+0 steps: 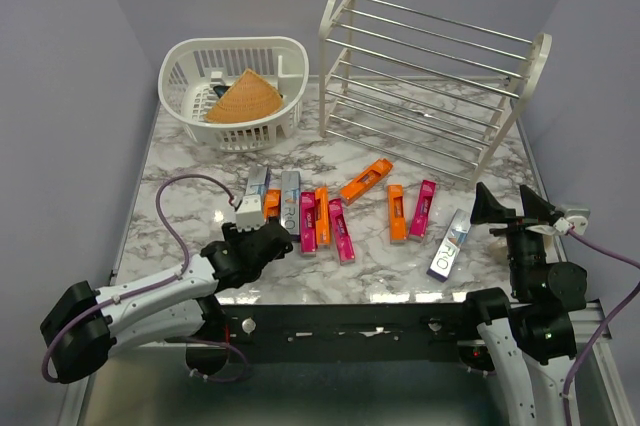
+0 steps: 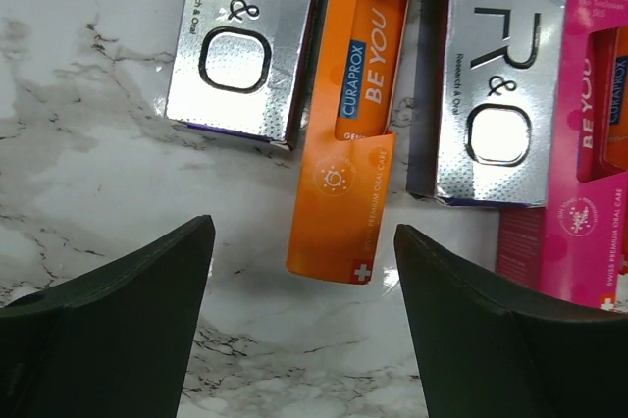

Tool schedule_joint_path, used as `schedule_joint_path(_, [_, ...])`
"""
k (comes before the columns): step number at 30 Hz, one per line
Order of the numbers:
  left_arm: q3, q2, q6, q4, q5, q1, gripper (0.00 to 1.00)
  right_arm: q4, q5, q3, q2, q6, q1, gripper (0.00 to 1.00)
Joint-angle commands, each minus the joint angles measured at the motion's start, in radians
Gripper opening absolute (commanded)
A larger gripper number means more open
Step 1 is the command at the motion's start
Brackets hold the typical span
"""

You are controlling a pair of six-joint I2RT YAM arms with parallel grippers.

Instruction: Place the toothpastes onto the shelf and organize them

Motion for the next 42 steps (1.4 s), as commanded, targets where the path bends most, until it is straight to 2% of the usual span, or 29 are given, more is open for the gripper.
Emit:
schedule_joint_path(1, [-0.079, -0.026, -0.04, 0.114, -0.067, -0.007, 0.78, -0.031, -0.011, 0.029, -0.283, 0.007, 0.005, 1.0])
schedule_joint_path(7, [-0.082, -0.022, -0.034, 0.148, -0.066, -0.009, 0.73, -0.032, -0.012, 0.029, -0.283, 0.006, 0.005, 1.0])
schedule_joint_path(14, [-0.047, 0.072, -0.014, 0.158, -0.055, -0.009, 0.7, -0.031, -0.008, 0.029, -0.283, 0.006, 0.007, 1.0])
schedule_joint_path(19, [-0.037, 0.101, -0.022, 0.161, -0.05, -0.012, 0.65, -0.032, -0.006, 0.029, -0.283, 0.006, 0.007, 1.0])
schedule_joint_path(22, [-0.04, 0.104, -0.02, 0.174, -0.043, -0.013, 0.56, -0.033, -0.008, 0.031, -0.283, 0.006, 0.007, 1.0])
schedule_joint_path(25, [-0.043, 0.104, -0.022, 0.182, -0.035, -0.016, 0.54, -0.034, -0.008, 0.031, -0.282, 0.006, 0.007, 1.0])
schedule_joint_path(32, [-0.03, 0.063, -0.025, 0.164, -0.013, -0.03, 0.39, -0.034, -0.008, 0.031, -0.283, 0.006, 0.007, 1.0])
schedule_joint_path(42, [0.035, -0.063, -0.006, 0.023, -0.004, -0.035, 0.39, -0.037, -0.006, 0.032, -0.283, 0.007, 0.007, 1.0])
